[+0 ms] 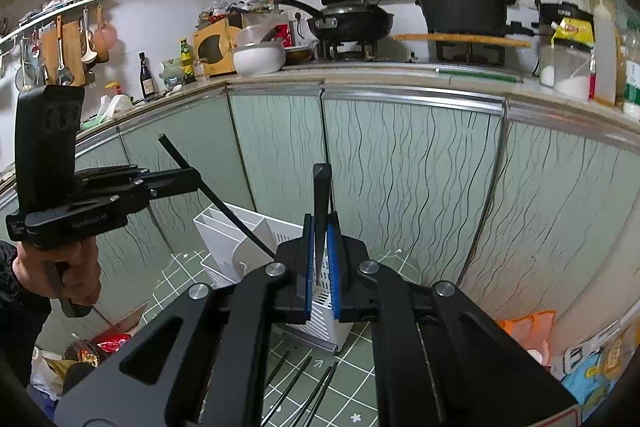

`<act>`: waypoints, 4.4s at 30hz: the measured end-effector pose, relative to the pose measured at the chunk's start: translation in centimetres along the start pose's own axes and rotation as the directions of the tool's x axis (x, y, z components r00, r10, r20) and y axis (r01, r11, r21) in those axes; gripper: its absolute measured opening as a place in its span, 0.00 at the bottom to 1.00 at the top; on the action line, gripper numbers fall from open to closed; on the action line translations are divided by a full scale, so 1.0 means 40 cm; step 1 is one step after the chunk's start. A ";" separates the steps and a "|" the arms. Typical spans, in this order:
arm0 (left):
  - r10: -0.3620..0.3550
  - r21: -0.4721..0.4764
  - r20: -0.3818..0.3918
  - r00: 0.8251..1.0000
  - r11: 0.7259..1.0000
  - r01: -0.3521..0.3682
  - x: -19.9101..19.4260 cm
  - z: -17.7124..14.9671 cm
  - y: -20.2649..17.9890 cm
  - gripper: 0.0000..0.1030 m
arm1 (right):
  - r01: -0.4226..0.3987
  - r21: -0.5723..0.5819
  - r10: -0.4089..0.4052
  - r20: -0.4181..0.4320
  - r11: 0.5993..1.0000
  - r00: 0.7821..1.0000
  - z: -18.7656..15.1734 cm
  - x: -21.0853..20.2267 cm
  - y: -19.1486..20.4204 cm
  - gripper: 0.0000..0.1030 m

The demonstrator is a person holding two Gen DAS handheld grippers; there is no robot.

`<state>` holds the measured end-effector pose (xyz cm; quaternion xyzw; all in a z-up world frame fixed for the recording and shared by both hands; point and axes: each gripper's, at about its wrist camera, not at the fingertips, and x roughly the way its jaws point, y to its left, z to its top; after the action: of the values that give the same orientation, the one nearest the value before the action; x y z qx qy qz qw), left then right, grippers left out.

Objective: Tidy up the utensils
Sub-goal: 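Lift both black chopsticks and carry them over the white utensil holder, then open the left tool over the holder while the right tool releases its chopstick, then grasp a wooden chopstick with the left tool while the right tool grasps a black chopstick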

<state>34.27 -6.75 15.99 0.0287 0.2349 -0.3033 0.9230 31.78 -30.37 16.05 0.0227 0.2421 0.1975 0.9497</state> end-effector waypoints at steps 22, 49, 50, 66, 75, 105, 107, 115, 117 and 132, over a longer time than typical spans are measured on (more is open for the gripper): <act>0.047 0.029 -0.012 0.999 0.998 -0.047 0.037 -0.070 0.018 0.86 | 0.054 0.084 -0.051 -0.036 0.995 0.998 -0.078 0.072 -0.075 0.85; 0.276 -0.006 0.033 0.961 0.961 -0.276 -0.224 -0.281 -0.035 0.96 | 0.133 -0.005 -0.133 -0.098 0.991 0.986 -0.264 -0.097 0.087 0.92; 0.276 -0.012 0.029 0.961 0.961 -0.276 -0.227 -0.292 -0.037 0.96 | 0.131 -0.002 -0.130 -0.109 0.991 0.985 -0.278 -0.098 0.092 0.92; 0.310 -0.037 -0.017 0.951 0.950 -0.310 -0.237 -0.492 -0.083 0.96 | 0.163 -0.022 -0.162 -0.289 0.986 0.944 -0.481 -0.043 0.124 0.92; 0.347 -0.083 -0.040 0.937 0.933 -0.349 -0.239 -0.597 -0.082 0.96 | 0.161 0.038 -0.143 -0.297 0.986 0.944 -0.592 -0.032 0.127 0.92; 0.472 -0.159 -0.285 0.834 0.835 -0.527 -0.117 -0.813 -0.054 0.45 | 0.308 0.048 -0.283 -0.285 0.950 0.916 -0.763 -0.023 0.148 0.50; 0.474 -0.156 -0.292 0.831 0.833 -0.530 -0.111 -0.819 -0.058 0.43 | 0.313 0.035 -0.289 -0.294 0.949 0.911 -0.769 -0.019 0.153 0.44; 0.503 -0.170 -0.290 0.814 0.810 -0.561 -0.098 -0.829 -0.078 0.40 | 0.300 0.014 -0.280 -0.317 0.954 0.906 -0.784 0.000 0.172 0.16; 0.518 -0.169 -0.287 0.806 0.800 -0.575 -0.095 -0.828 -0.080 0.28 | 0.305 0.007 -0.287 -0.319 0.952 0.903 -0.784 0.001 0.176 0.15; 0.515 -0.193 -0.297 0.804 0.793 -0.578 -0.118 -0.818 -0.065 0.08 | 0.313 0.061 -0.280 -0.309 0.948 0.909 -0.778 -0.015 0.165 0.06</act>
<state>15.83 0.09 -10.70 0.0024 0.3605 0.0191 0.9326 14.30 -26.15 -10.20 0.0077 0.3929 0.0385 0.9188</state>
